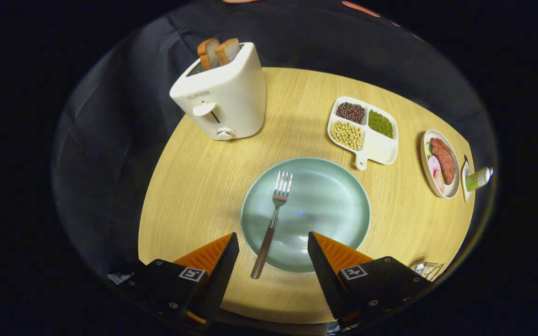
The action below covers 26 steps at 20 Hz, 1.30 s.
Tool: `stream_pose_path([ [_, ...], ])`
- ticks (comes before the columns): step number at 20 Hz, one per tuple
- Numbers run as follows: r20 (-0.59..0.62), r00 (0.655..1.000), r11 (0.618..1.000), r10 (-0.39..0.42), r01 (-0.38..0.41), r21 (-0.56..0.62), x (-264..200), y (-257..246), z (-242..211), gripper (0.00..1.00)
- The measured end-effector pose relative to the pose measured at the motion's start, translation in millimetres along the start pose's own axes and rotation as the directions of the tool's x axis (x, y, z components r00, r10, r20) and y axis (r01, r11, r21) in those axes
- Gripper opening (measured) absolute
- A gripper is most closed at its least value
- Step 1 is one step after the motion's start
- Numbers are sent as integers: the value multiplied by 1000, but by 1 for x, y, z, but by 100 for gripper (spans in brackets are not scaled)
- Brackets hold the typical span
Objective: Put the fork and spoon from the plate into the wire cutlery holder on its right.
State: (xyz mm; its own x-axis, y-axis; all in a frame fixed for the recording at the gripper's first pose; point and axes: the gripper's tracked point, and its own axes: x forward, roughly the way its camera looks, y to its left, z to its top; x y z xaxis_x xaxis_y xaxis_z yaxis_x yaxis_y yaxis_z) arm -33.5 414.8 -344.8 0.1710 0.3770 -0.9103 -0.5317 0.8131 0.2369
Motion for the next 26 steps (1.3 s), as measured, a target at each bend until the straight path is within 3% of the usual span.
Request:
stream_pose_path([
  [5,-82,996,998,-26,30,50,33,-6,-4,81],
  [7,-111,993,997,-28,36,68,45,-3,-5,73],
  [9,-143,989,996,-27,39,82,54,1,-8,61],
  [14,-199,978,994,-58,76,84,71,4,-21,21],
  [16,-196,979,994,-51,70,89,73,5,-21,13],
  [19,-172,985,994,-19,37,102,71,5,-21,5],
  [26,12,1000,990,9,-10,142,18,-22,4,4],
])
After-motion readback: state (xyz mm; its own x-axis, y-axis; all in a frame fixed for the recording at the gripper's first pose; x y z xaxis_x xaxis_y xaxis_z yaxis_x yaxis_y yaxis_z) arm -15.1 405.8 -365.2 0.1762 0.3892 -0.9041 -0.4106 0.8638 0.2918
